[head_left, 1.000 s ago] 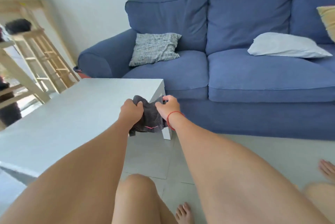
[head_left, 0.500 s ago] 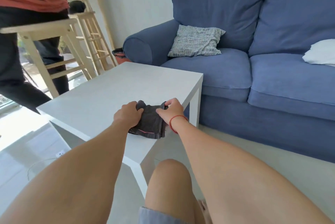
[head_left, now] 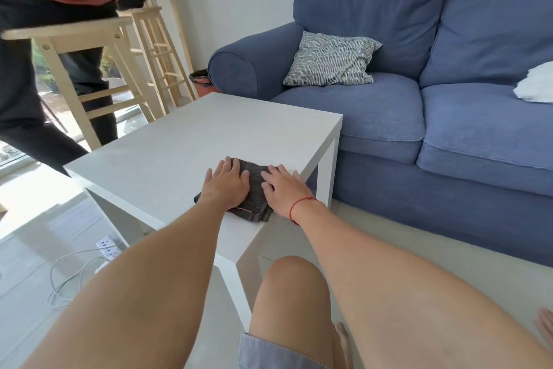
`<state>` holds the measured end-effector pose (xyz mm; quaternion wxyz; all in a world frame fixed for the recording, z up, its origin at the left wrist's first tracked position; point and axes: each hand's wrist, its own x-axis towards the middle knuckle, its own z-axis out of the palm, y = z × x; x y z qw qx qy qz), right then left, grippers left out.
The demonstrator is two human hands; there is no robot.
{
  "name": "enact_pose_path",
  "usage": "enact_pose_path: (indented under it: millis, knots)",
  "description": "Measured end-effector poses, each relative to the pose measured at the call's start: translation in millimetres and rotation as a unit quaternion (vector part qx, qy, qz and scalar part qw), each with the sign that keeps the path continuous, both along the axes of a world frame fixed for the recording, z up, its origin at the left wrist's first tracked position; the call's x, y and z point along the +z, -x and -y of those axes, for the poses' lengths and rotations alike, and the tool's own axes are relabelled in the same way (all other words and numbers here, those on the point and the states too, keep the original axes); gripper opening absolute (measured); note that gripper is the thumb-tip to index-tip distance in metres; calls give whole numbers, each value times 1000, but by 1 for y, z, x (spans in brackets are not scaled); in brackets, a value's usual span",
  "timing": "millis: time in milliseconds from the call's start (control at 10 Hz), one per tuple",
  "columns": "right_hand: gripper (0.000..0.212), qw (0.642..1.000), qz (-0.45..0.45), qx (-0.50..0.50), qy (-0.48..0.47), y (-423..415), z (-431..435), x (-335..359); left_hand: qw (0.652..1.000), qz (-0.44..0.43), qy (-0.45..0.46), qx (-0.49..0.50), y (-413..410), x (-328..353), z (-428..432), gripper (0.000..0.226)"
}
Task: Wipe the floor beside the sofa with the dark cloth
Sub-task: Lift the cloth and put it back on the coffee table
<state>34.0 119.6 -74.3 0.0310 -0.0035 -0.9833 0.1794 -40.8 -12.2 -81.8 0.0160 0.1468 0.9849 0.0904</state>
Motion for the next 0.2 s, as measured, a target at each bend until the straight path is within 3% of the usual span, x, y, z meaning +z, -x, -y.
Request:
enact_pose_path:
  millis: [200]
  knots:
    - [42, 995, -36, -30, 93, -4, -1, 6, 1000, 1, -23, -1, -4, 2, 0, 59]
